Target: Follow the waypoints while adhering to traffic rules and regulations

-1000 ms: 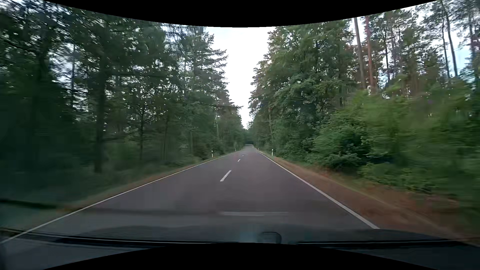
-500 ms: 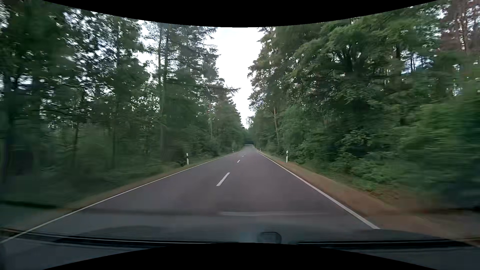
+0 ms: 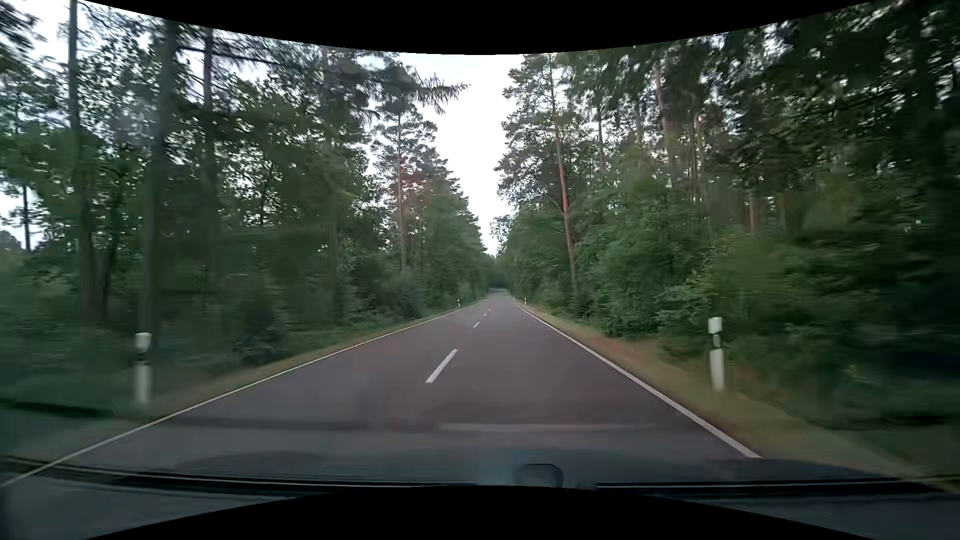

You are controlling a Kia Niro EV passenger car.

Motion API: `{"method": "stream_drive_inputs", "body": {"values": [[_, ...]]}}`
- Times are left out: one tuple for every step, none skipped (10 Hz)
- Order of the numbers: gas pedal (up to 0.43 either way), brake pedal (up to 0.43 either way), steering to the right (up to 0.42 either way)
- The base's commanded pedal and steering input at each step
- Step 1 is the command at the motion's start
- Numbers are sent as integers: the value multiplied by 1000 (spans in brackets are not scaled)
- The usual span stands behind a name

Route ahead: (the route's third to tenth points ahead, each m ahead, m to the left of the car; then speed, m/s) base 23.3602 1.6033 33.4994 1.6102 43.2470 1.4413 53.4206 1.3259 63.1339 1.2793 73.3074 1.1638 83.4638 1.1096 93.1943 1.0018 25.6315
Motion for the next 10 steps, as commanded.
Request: {"method": "stream_drive_inputs", "body": {"values": [[0, 0, -3], [0, 0, -3], [0, 0, -3], [0, 0, -3], [0, 0, -3], [0, 0, -3], [0, 0, -3], [0, 0, -3], [0, 0, -3], [0, 0, -3]]}}
